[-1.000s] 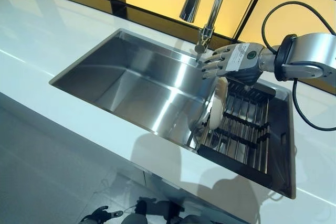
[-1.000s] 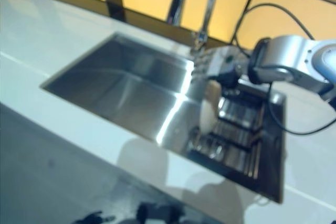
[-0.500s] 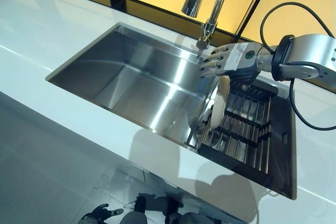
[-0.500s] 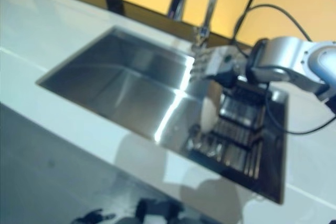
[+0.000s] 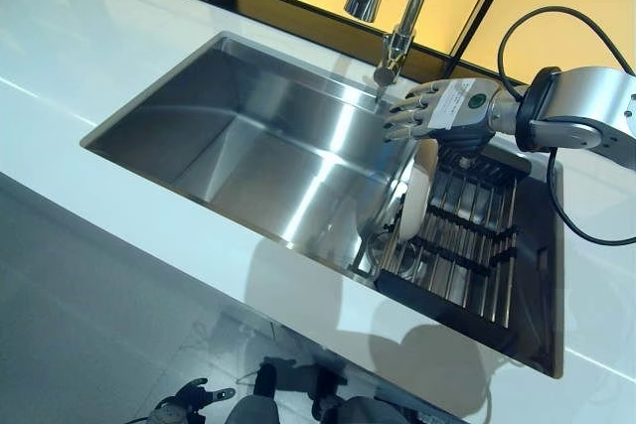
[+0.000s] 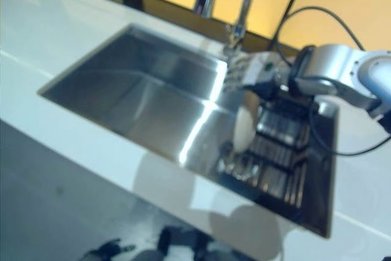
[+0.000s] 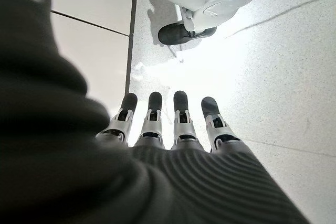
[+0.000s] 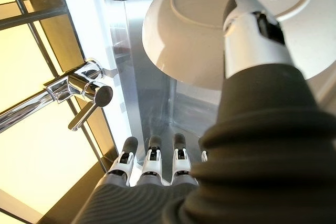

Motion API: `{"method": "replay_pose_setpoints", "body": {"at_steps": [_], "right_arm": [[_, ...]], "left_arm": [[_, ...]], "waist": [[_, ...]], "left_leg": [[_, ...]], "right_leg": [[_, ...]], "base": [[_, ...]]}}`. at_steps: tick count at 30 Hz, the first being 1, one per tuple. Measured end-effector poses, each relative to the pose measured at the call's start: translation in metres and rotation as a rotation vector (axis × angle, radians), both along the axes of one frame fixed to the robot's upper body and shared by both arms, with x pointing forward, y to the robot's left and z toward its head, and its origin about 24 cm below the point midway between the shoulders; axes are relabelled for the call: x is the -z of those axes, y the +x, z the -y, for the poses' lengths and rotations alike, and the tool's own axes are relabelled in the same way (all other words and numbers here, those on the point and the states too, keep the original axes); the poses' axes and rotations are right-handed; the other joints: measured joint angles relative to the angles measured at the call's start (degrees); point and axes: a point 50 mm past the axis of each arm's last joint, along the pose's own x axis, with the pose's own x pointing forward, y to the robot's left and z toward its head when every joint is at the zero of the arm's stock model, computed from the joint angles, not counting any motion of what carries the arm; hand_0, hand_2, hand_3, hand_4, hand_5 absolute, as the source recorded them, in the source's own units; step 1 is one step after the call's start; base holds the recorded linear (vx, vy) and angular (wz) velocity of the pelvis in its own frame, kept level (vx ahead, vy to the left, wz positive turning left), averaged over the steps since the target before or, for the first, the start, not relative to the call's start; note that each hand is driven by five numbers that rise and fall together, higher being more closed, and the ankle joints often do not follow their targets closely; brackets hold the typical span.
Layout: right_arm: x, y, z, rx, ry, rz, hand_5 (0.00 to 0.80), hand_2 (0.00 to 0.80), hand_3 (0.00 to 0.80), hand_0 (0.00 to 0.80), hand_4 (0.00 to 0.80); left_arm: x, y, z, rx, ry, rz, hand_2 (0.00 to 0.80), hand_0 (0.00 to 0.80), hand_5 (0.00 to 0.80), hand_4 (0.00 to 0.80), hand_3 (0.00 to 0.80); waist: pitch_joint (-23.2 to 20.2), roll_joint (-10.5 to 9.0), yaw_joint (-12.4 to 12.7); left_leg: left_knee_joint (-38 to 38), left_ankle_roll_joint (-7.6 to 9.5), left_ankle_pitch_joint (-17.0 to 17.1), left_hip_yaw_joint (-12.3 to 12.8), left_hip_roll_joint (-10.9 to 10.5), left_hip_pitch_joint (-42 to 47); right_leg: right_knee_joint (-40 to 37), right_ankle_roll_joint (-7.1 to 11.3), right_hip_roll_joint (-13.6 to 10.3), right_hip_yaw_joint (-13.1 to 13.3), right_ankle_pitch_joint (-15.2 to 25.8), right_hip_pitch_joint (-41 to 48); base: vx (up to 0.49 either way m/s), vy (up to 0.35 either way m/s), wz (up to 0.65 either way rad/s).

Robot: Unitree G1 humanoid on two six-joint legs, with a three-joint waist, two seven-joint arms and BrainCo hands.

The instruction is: Take plates into dishwasher

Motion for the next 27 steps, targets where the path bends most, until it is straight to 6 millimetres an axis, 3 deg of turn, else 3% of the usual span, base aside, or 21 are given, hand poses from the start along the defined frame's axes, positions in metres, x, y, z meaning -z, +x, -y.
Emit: {"method": "replay_pose_setpoints", "body": {"at_steps": [20, 27], "right_arm": [[0.0069, 0.0041, 0.006, 0.025, 0.003, -0.012, 0.0, 0.0, 0.0, 0.0, 0.0], [0.0085, 0.006, -0.0009, 0.009, 0.016, -0.012, 0.0, 0.0, 0.0, 0.0, 0.0]], "left_arm": [[-0.0024, 0.0076, 0.0001, 0.006, 0.001, 0.021, 0.0, 0.0, 0.0, 0.0, 0.0], [-0.0032, 0.0102, 0.0004, -0.014, -0.01, 0.033, 0.0, 0.0, 0.0, 0.0, 0.0]], "waist": [[1.69, 0.16, 0.1], [2.54, -0.09, 0.1]], "left_leg": [[-0.03, -0.23, 0.18, -0.11, 0.2, -0.29], [-0.01, -0.24, 0.19, -0.12, 0.22, -0.38]], "right_leg": [[0.0, 0.0, 0.16, -0.64, 0.0, -0.13], [0.0, 0.0, 0.17, -0.65, 0.0, -0.19]], "base": [[-0.001, 0.0, 0.01], [0.0, 0.0, 0.0]]}}
